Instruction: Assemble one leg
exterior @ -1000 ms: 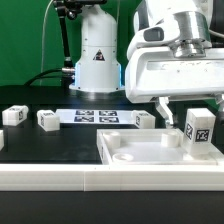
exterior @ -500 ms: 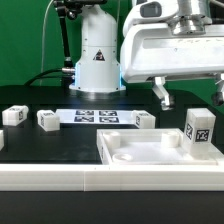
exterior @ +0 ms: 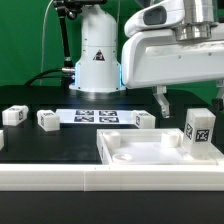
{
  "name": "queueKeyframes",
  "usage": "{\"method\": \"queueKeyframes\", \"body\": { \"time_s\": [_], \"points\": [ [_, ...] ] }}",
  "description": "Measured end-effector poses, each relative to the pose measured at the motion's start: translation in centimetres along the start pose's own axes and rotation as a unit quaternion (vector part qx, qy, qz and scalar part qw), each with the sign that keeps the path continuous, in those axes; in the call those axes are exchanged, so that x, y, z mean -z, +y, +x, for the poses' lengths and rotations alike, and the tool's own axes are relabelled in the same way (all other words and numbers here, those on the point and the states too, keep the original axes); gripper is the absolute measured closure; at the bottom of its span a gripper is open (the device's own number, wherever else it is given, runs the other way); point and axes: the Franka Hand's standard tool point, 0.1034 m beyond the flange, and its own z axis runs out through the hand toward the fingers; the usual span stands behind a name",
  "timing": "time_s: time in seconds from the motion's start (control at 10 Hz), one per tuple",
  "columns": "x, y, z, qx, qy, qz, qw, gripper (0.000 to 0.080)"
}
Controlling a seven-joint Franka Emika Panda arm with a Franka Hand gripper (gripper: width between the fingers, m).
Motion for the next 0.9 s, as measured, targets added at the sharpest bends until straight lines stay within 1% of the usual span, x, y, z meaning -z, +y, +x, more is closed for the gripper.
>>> {"method": "queueKeyframes", "body": {
  "time_s": [0.1,0.2,0.3,0.5,0.6,0.9],
  "points": [
    [0.0,-0.2,0.0,-0.001,-0.025,0.005,1.000,0.0151],
    [-0.2,-0.5,-0.3,-0.003,-0.065,0.012,0.998,0.0151],
    [-0.3,-0.7,-0.2,-0.003,-0.095,0.018,0.995,0.0151],
    [-0.3,-1.0,-0.5,-0.002,-0.162,0.029,0.986,0.0151],
    [-0.2,-0.9,0.2,-0.001,-0.166,0.031,0.986,0.0151],
    [0.8,-0.7,1.2,-0.001,-0.150,0.031,0.988,0.0151]
  ]
}}
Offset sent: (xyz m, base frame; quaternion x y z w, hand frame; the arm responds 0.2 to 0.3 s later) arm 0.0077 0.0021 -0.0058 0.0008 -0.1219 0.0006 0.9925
